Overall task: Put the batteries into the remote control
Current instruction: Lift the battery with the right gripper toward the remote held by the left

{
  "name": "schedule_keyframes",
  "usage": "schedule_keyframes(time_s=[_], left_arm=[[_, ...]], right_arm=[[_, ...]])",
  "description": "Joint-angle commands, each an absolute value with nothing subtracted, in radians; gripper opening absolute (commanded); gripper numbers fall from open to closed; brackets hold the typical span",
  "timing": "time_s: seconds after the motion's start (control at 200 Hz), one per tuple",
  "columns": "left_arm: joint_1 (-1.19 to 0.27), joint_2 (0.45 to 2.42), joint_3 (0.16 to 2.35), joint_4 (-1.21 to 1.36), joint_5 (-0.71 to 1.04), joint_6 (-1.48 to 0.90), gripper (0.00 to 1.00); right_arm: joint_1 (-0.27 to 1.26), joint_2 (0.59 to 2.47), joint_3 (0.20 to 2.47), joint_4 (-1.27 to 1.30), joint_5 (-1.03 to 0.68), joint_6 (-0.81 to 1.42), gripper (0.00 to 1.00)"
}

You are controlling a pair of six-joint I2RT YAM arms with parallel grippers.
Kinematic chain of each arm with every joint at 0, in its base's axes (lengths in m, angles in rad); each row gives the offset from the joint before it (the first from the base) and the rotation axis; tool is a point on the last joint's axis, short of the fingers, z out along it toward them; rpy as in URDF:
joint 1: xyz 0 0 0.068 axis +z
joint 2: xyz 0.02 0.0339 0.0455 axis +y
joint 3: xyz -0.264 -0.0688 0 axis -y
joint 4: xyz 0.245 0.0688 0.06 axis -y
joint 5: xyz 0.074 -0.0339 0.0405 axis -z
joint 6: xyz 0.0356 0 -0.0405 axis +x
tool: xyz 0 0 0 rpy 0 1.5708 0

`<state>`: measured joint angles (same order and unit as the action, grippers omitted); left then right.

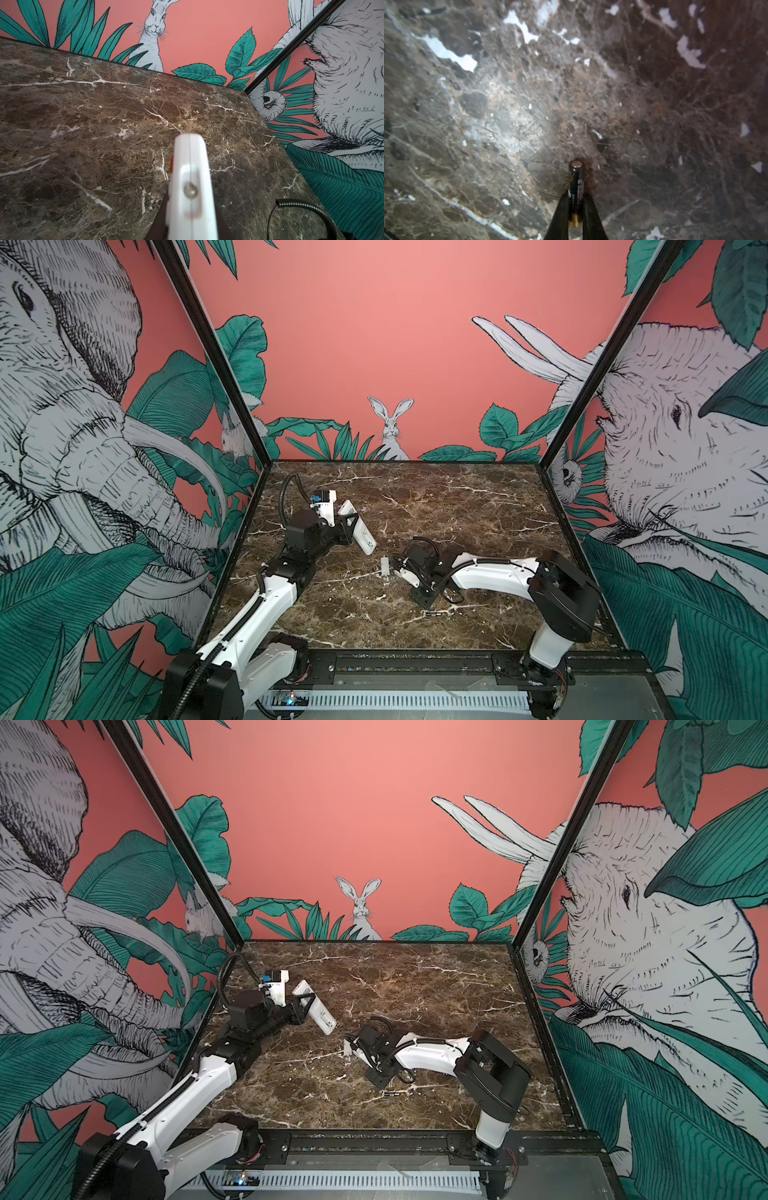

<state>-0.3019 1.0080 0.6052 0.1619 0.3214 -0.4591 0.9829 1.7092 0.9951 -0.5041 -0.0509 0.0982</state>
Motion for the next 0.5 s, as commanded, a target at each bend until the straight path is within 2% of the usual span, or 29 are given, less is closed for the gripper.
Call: schedule_keyframes(time_s=[0.0,0.495], left_arm=[[-0.294,0.979,0.580,0.184,0.361,-0.493,0.00],[-0.294,1.099,0.513,0.372,0.646,-0.606,0.00]], right_arm=[[0.980,1.650,0.987,-0.490,-0.028,0.113,0.12],[0.956,1.499,0.966,-0.414,-0.065,0.137,0.12]])
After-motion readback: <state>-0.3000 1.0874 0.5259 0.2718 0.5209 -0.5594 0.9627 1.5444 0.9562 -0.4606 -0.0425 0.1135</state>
